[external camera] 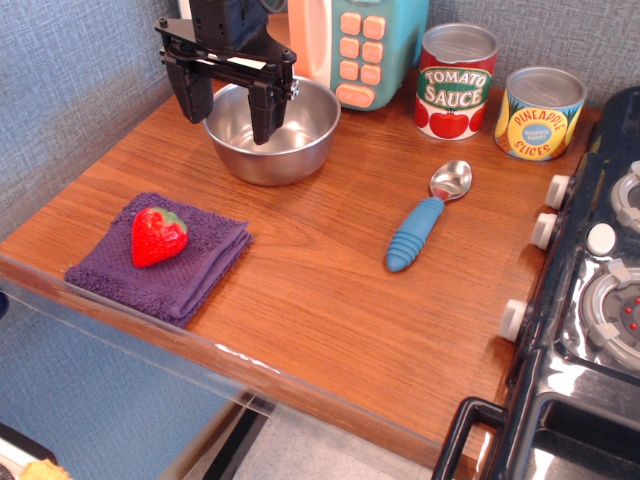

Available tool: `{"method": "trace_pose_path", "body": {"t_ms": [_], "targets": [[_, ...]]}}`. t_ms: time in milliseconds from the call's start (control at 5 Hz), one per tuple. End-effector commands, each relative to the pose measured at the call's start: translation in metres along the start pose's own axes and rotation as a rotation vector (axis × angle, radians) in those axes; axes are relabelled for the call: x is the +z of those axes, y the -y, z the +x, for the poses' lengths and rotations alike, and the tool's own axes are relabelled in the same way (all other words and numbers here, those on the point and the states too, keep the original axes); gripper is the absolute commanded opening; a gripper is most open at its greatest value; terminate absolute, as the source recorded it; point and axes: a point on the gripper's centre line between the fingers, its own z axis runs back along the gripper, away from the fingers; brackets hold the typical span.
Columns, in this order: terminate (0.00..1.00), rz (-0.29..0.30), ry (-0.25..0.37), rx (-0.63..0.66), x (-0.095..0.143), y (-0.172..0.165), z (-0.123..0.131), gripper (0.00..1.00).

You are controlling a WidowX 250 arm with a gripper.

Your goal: Move the pan to the right of the purple cloth

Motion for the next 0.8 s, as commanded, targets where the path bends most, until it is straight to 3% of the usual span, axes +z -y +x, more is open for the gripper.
{"method": "trace_pose_path", "body": {"t_ms": [0, 600], "targets": [[0.0, 0.0, 0.0, 0.0, 0.0, 0.0, 0.0, 1.0], [0.0, -0.058, -0.004, -0.045, -0.014, 0.036, 0.047, 1.0]]}}
